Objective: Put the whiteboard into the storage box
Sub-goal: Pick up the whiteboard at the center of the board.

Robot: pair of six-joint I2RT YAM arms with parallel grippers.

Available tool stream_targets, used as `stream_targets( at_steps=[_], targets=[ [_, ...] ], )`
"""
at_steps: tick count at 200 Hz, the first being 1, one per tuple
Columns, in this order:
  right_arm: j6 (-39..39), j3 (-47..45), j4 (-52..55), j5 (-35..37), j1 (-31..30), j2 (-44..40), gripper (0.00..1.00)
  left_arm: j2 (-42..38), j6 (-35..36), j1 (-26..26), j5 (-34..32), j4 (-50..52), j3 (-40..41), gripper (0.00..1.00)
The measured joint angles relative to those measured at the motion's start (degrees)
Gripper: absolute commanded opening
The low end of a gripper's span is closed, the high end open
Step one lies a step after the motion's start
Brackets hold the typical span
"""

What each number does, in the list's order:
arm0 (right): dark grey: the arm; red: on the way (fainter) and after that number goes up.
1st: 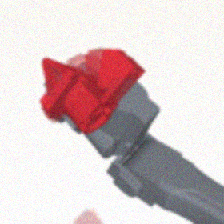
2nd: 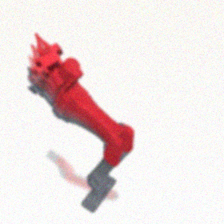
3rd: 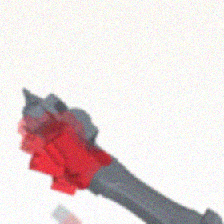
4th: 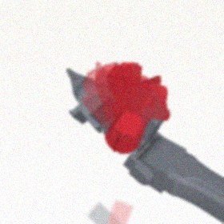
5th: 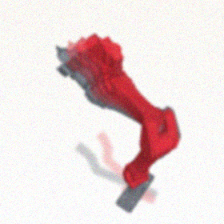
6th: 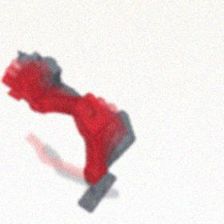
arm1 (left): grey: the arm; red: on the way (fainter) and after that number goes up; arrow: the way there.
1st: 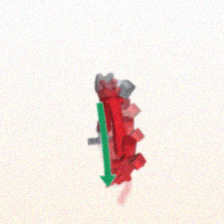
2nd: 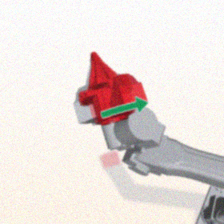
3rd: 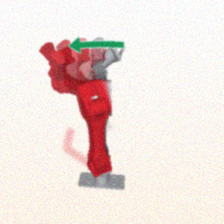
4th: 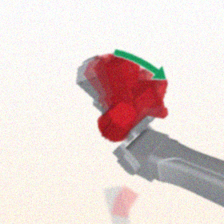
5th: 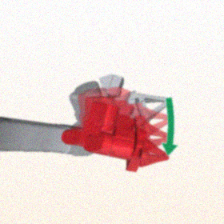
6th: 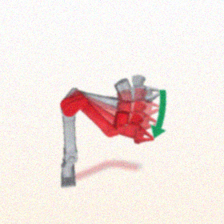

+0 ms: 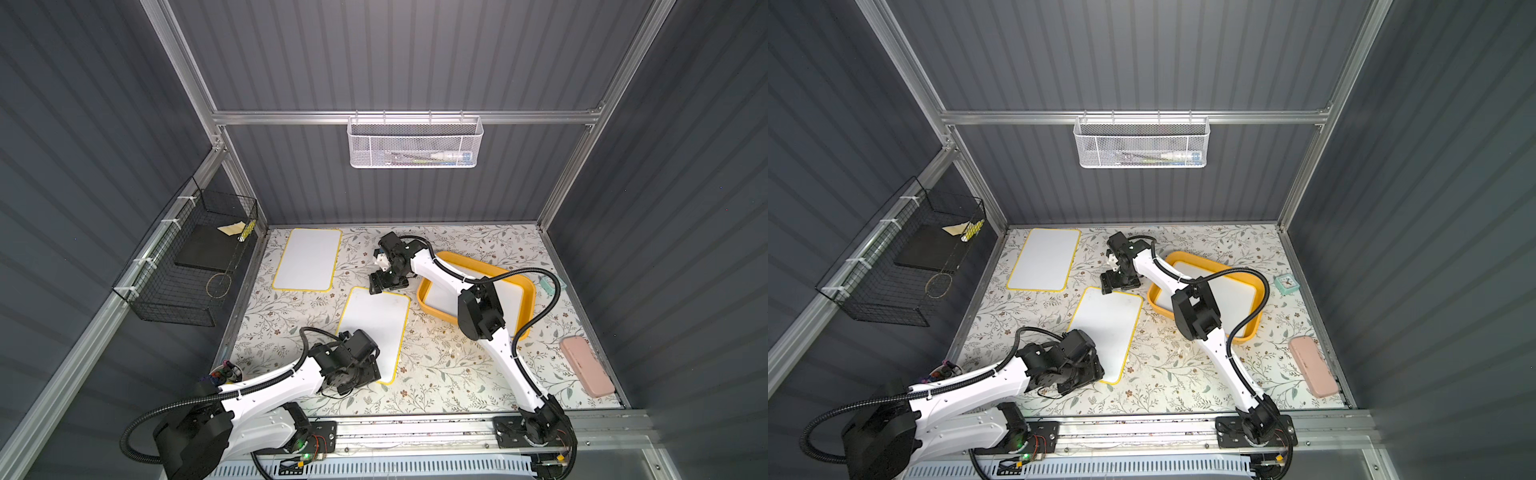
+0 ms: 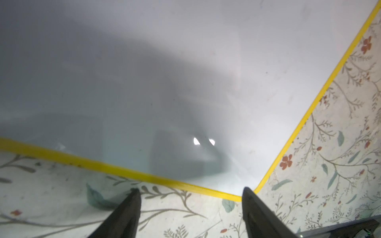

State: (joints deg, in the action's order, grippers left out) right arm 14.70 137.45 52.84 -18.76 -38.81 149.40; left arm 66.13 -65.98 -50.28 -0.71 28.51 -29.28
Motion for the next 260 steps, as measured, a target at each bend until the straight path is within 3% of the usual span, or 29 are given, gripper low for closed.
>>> stream_targets(
  at_steps=[71, 108, 156, 217, 260],
  targets=[
    [-2.71, -4.85, -2.45, -1.2, 0.44, -2.47, 0.83, 2.71, 6.05, 9.79, 2.16, 0.52, -1.75, 0.75],
    [-2.01, -13.05, -4.74, -2.05, 0.37, -7.1, 0.83, 6.4, 10.95, 13.81, -2.54, 6.8, -4.98, 0.72],
    [-0.39, -21.77, -5.49, -4.87, -0.52, -12.57, 0.83, 6.78, 16.41, 23.45, -5.18, 9.29, -5.27, 0.72],
    [5.31, -32.57, -13.0, -20.65, -5.03, -17.53, 0.83, 9.09, 19.96, 25.55, -5.53, 7.69, -6.93, 0.7],
    [5.81, -30.23, -10.88, -15.39, -4.46, -17.57, 0.83, 10.27, 20.72, 25.66, -5.9, 6.58, -7.72, 0.7]
  ],
)
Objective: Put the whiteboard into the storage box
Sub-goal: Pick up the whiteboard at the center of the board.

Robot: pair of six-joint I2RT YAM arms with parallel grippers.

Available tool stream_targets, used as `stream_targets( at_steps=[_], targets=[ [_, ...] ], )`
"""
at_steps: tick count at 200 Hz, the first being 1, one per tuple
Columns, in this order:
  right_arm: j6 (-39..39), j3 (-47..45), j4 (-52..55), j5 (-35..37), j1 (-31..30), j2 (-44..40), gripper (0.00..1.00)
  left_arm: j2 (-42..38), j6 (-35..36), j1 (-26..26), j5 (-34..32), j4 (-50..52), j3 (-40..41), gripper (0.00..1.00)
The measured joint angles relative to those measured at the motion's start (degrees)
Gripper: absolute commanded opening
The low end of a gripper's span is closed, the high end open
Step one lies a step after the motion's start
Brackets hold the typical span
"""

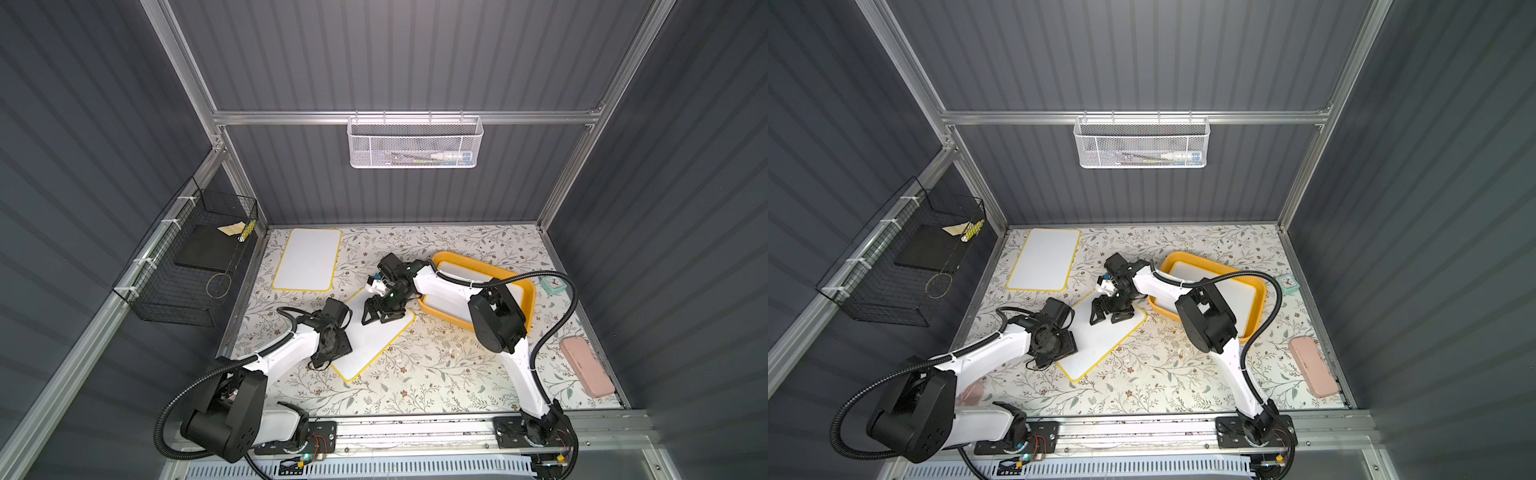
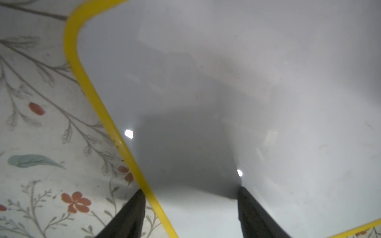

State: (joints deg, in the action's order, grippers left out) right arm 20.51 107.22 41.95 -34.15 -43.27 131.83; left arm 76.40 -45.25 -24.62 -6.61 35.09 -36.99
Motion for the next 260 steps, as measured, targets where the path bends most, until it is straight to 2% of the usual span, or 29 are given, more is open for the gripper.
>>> stream_targets(
  at_steps=[46, 88, 138, 211, 231, 260],
  targets=[
    [-0.42, 8.48, 2.73, 11.54, 3.26, 1.05, 0.83, 0.24, 0.13, 0.72, -0.46, -0.44, -0.11, 0.7],
    [-2.82, 20.57, 7.02, 18.16, 4.9, 9.62, 0.83, 0.94, 0.11, 0.83, -0.46, -1.01, -0.46, 0.7],
    [-4.94, 22.45, 11.02, 14.75, 5.25, 12.33, 0.83, 0.98, -0.02, 1.22, -0.76, -2.21, -0.39, 0.7],
    [-4.9, 21.73, 11.85, -1.18, 4.68, 13.42, 0.83, 3.96, -0.11, 3.23, -1.16, -3.89, -2.49, 0.69],
    [-4.42, 20.2, 11.56, -0.92, 4.48, 12.44, 0.83, 3.98, 0.09, 4.66, -1.05, -4.98, -2.51, 0.69],
    [-3.52, 19.37, 11.65, 4.07, 4.85, 10.75, 0.83, 3.98, 0.57, 7.98, 0.0, -6.88, -2.51, 0.69]
  ],
)
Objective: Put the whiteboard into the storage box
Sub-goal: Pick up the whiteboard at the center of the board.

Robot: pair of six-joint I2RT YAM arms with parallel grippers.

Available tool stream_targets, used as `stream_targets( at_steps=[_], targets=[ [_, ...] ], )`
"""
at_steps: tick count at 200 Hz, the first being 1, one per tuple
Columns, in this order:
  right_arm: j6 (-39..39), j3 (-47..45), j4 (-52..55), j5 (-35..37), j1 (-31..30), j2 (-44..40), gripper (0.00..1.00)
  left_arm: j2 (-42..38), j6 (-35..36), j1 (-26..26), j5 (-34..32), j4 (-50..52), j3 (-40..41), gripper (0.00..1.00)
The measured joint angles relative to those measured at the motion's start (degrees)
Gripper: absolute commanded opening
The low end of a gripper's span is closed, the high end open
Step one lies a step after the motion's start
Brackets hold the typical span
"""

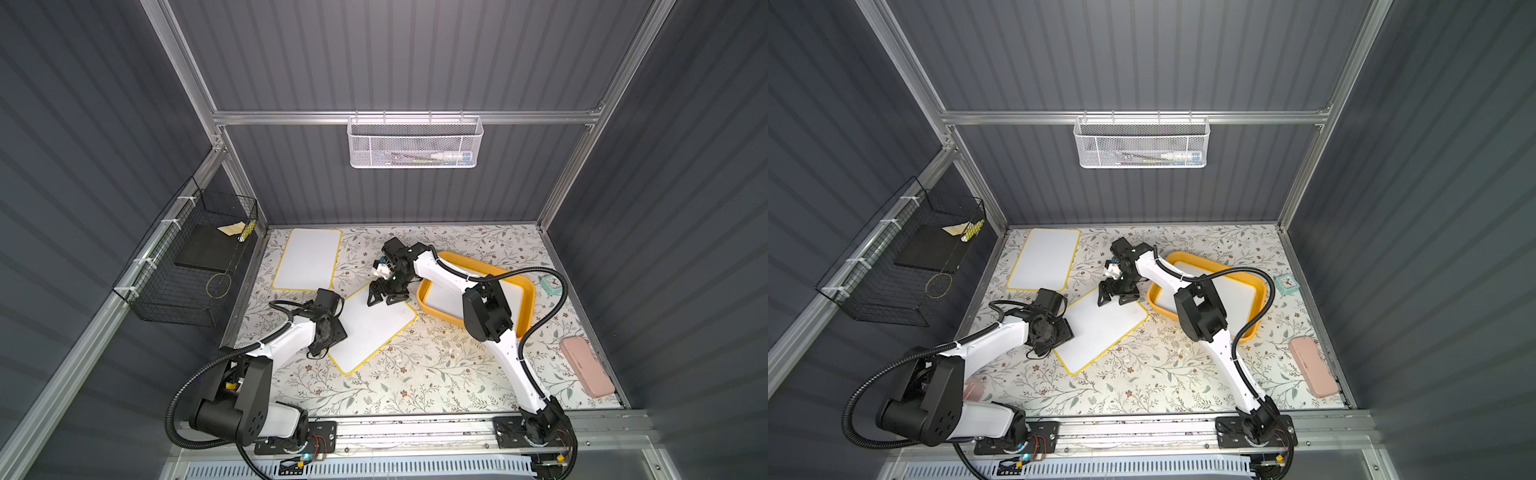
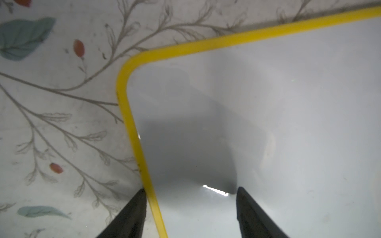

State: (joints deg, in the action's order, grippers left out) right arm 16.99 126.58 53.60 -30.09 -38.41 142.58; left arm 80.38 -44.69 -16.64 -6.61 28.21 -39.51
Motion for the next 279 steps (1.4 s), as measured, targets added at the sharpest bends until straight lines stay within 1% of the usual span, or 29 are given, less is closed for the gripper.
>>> stream_targets(
  at_steps=[23, 38, 77, 118, 159, 214, 233, 245, 265, 279],
  targets=[
    [0.55, -0.11, 0.02, 5.79, 1.4, -1.62, 0.84, 0.04, 0.15, 1.42, 1.27, -1.38, 0.0, 0.69],
    [0.61, 0.63, 0.35, 8.28, 2.71, -1.9, 0.83, 0.42, 0.2, 1.81, 1.75, -2.01, -0.04, 0.68],
    [0.46, 4.13, 1.38, 9.03, 5.01, -0.7, 0.84, 1.79, 0.22, 2.23, 2.95, -4.81, -0.76, 0.68],
    [-0.76, 7.56, 3.5, 8.81, 4.13, 2.38, 0.84, 3.06, 0.22, 2.6, 4.31, -7.76, -1.33, 0.68],
    [-2.27, 10.47, 5.46, 13.62, 3.1, 5.25, 0.84, 4.5, 0.63, 2.89, 5.2, -9.38, -2.45, 0.67],
    [-3.52, 8.66, 6.4, 18.1, 3.56, 4.9, 0.84, 4.66, 1.07, 3.26, 5.4, -9.62, -2.51, 0.67],
    [-3.63, 7.69, 6.19, 18.32, 3.72, 4.42, 0.84, 4.83, 1.25, 3.37, 5.4, -9.73, -2.62, 0.67],
    [-3.58, 7.39, 6.08, 17.14, 3.87, 4.24, 0.84, 4.92, 1.27, 3.37, 5.4, -10.01, -2.62, 0.67],
    [-3.5, 6.38, 5.66, 11.67, 4.28, 3.8, 0.84, 5.44, 1.36, 3.52, 5.53, -10.08, -3.13, 0.67],
    [-3.54, 5.38, 5.11, 9.33, 4.66, 3.32, 0.84, 6.14, 1.68, 3.67, 5.51, -9.84, -3.78, 0.67]
  ],
)
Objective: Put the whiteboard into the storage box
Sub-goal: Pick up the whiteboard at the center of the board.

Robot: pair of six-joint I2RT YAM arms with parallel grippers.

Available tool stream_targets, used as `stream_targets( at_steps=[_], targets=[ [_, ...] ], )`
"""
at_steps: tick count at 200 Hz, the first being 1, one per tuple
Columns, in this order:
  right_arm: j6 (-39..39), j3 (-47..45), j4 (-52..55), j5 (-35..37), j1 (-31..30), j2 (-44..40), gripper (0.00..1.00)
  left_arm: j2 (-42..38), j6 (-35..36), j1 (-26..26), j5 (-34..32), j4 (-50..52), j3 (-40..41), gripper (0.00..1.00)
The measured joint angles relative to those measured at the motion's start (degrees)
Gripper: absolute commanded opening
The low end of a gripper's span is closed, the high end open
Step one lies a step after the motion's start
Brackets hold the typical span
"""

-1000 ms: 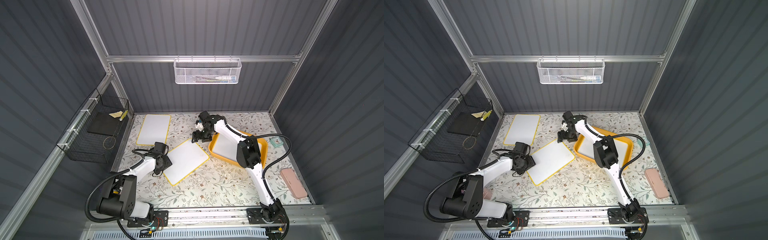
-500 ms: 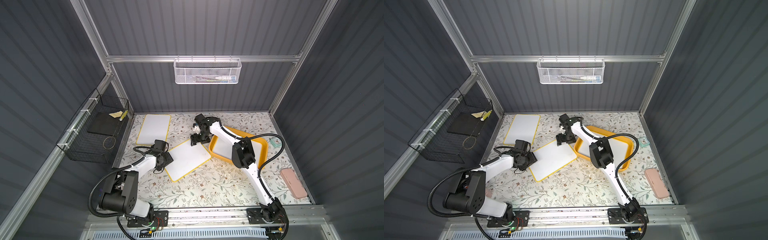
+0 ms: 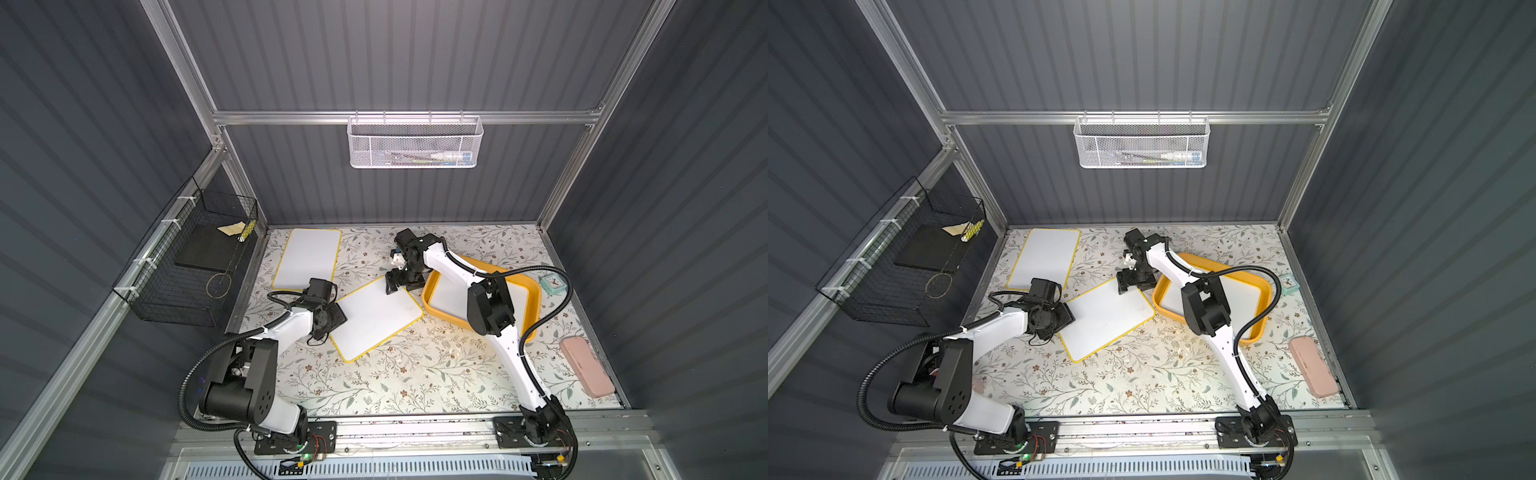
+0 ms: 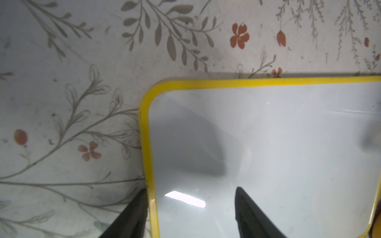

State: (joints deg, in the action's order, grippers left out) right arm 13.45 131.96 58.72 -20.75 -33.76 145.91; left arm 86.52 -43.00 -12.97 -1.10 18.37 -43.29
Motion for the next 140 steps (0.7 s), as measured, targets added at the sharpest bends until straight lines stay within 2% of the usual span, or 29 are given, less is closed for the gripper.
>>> stream_targets(
  at_steps=[87, 140],
  targets=[
    [5.16, -17.2, -12.22, -19.37, 2.19, -7.19, 0.83, 2.16, 2.23, 2.71, -6.19, -2.1, -0.37, 0.68],
    [10.1, -21.0, -17.33, -28.46, 1.62, -8.5, 0.83, 1.7, 2.54, 2.95, -7.26, -4.61, 1.01, 0.68]
  ],
)
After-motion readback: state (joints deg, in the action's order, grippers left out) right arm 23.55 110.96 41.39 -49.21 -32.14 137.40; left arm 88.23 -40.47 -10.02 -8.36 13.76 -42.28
